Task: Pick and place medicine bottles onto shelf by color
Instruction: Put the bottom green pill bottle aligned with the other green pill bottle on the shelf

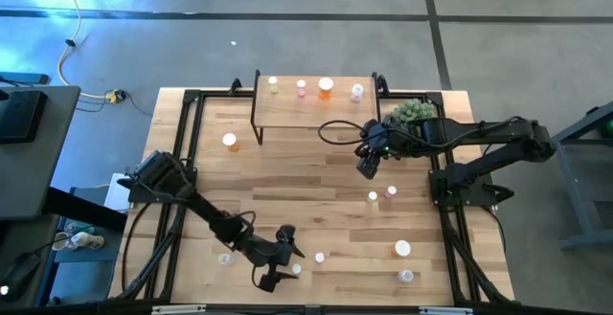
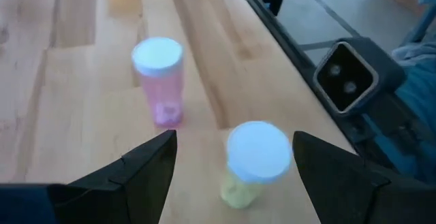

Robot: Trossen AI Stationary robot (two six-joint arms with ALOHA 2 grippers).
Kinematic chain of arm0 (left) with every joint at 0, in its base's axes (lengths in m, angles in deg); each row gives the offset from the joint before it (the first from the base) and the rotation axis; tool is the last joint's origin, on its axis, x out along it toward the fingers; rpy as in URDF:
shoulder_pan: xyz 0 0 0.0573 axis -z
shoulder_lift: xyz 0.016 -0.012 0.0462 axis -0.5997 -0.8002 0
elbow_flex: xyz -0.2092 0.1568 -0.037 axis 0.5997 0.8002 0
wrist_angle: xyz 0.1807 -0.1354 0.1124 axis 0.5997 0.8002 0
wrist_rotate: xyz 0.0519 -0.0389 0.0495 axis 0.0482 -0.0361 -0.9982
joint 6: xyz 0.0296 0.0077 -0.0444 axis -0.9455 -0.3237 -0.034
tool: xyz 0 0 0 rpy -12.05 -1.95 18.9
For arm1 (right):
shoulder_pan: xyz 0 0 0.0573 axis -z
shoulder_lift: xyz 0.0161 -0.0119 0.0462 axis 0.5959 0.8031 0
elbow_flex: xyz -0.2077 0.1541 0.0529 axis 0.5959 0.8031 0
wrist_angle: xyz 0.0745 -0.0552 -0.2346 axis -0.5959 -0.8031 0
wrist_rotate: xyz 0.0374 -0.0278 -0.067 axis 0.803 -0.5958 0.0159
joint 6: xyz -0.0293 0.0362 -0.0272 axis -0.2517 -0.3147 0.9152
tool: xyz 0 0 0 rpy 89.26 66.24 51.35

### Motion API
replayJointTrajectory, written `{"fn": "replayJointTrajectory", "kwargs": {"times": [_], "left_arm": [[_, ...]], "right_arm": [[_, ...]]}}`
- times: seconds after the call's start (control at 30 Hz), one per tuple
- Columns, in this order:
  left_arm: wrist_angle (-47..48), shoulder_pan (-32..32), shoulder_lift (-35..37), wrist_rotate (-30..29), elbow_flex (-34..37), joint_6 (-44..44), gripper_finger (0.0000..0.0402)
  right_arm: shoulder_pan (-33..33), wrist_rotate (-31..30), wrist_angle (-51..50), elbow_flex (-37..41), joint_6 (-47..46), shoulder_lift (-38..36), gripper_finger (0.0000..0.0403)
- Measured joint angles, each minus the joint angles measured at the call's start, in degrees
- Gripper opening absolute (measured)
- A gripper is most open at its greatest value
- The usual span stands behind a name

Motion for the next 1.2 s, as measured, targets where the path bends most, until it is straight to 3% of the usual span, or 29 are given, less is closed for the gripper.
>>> {"fn": "replayJointTrajectory", "kwargs": {"times": [0.2,0.5,0.7,0.93,1.2], "left_arm": [[-0.08,0.04,0.00,-0.02,-0.42,-1.31,0.0265],[-0.12,0.09,0.00,0.18,-0.43,-1.44,0.0166],[-0.12,0.04,0.00,0.18,-0.43,-1.44,0.0120],[0.35,-0.72,0.94,-0.02,-0.40,-1.78,0.0110],[9.32,-3.14,8.43,-1.06,-0.32,-3.55,0.0112]], "right_arm": [[0.02,0.01,-0.02,0.00,0.00,0.00,0.0188],[0.02,0.01,-0.02,0.00,0.02,0.00,0.0188],[0.02,0.01,-0.04,0.00,0.48,0.00,0.0188],[0.02,0.01,-0.07,0.00,1.07,0.00,0.0188],[0.02,0.71,-0.09,0.00,1.09,0.00,0.0188]]}}
